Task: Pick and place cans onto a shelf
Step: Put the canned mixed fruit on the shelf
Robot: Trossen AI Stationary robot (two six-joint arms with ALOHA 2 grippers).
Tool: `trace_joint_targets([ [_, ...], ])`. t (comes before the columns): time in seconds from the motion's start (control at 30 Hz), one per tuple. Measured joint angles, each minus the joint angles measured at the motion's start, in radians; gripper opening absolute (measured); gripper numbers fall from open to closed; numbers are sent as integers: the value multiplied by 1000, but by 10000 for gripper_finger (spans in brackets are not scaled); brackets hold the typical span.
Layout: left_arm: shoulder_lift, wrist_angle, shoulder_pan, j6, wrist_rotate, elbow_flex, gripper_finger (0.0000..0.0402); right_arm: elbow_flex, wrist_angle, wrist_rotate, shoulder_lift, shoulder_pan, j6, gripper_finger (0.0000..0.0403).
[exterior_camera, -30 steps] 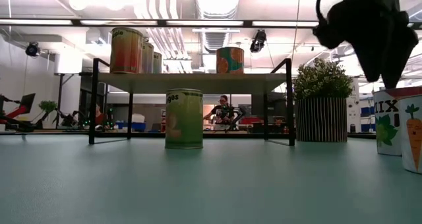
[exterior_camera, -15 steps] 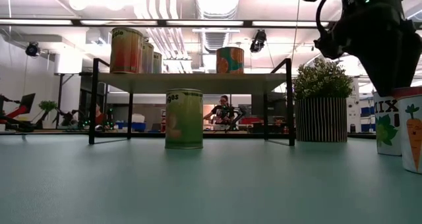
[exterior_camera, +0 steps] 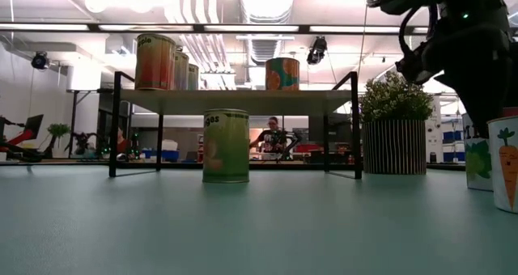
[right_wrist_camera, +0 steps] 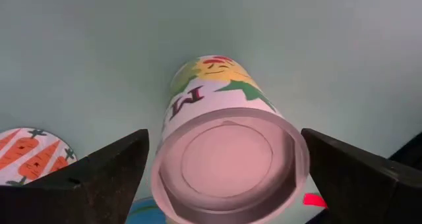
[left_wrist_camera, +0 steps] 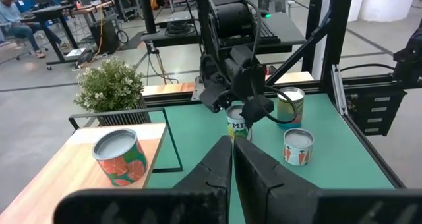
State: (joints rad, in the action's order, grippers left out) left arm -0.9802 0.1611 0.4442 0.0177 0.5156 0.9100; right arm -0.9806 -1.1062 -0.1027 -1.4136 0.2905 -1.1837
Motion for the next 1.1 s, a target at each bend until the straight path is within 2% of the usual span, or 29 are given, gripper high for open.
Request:
trace_joint_targets([
  [0.13,0,0,0,0,0,0,0,0,15,0,0,0,2,352],
  [0.37,0,0,0,-8,0,-1,0,-5,19,-2,1,0,-1,272],
  [0.57,3,1,0,-49,0,-3,0,-87,1,1,27,0,7,273],
  [0.7,33,5,0,-79,30,-3,0,-206,0,35,41,0,13,299],
  [0.8,64,-8,0,-108,80,-11,0,-332,1,84,32,-10,56,303],
  [0.97,112,-161,0,-216,90,-98,0,-580,5,200,-34,-39,233,290],
  [1.1,183,-212,0,-237,89,-132,0,-776,4,258,-110,-58,404,287],
])
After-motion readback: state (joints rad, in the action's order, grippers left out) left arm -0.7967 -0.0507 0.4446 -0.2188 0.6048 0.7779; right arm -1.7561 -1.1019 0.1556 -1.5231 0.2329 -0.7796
